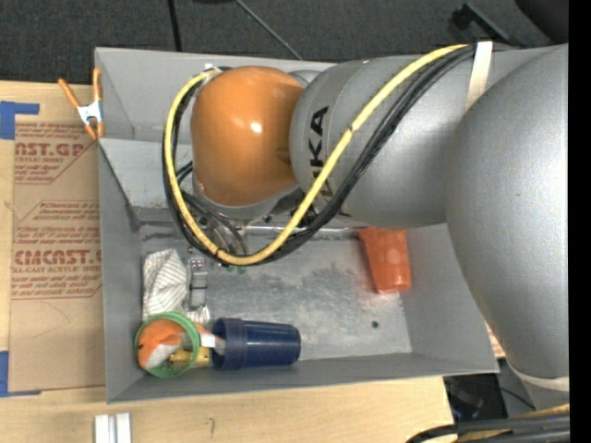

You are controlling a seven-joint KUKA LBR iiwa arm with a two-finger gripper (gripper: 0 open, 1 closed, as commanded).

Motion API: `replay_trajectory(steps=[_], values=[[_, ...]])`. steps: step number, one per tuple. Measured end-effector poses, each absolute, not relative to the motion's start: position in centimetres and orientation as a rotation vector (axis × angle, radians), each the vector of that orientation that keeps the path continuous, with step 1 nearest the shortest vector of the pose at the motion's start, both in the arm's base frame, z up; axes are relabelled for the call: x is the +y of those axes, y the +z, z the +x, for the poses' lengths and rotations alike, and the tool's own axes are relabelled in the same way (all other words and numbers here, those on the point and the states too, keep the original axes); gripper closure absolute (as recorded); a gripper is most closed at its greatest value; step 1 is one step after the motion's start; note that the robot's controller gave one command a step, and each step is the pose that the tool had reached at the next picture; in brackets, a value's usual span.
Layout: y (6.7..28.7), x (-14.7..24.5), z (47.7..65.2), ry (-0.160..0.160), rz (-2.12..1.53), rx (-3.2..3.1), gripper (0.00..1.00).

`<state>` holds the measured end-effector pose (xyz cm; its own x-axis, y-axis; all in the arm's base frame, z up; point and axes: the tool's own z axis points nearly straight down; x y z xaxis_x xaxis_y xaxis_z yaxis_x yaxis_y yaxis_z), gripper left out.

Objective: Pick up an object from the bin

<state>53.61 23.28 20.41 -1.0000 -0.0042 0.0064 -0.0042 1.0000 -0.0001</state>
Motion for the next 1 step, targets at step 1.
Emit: replay_trajectory(steps=[1], values=[[20.91, 23.13, 53.81, -0.003, 0.002, -3.143, 0.0]])
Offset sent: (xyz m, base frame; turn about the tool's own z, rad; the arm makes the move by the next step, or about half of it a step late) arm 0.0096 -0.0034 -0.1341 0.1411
